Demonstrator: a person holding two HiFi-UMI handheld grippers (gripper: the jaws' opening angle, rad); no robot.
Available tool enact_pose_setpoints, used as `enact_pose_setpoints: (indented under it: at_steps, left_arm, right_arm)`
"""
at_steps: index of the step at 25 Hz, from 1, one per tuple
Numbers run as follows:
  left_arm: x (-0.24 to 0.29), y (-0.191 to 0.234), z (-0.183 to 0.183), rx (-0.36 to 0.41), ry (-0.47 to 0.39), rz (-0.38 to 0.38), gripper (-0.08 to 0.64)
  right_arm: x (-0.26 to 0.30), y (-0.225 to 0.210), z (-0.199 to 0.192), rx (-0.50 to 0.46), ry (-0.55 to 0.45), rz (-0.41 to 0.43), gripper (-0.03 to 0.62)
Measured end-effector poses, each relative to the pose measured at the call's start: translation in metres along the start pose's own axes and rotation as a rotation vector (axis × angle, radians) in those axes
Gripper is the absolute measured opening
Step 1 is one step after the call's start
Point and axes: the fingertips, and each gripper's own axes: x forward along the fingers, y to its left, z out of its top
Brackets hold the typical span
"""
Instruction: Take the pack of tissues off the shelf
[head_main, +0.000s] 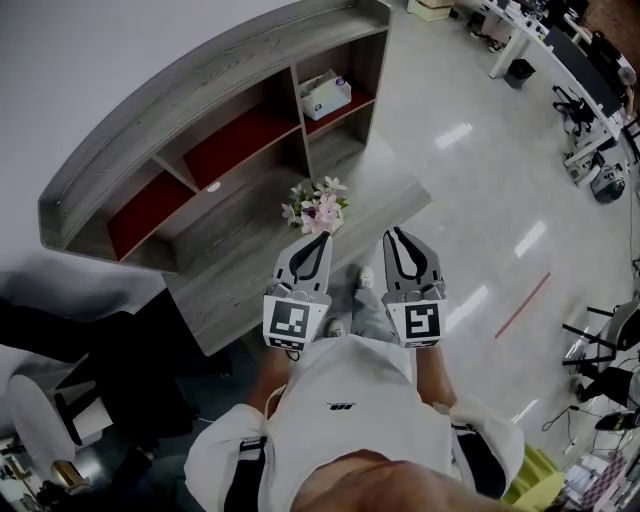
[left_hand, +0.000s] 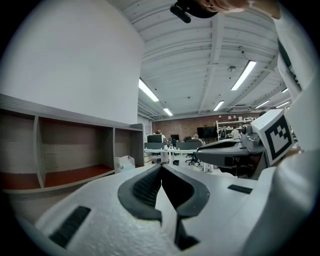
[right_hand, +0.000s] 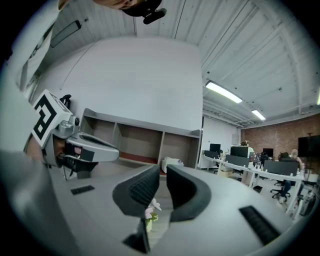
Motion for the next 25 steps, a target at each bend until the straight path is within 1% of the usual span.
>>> enact_pose_setpoints:
  at_steps: [16, 25]
  left_arm:
    - [0.103, 0.044, 0.005, 0.004, 0.032, 0.092, 0.029]
    - [0.149, 0.063, 0.009, 0.005, 0.058, 0.151, 0.028]
  right_arm:
    - [0.092, -0.074, -0.003, 0.037, -0.039, 0.071, 0.049]
    - [0.141, -0.107, -0.012, 0.068, -0.037, 0.134, 0.049]
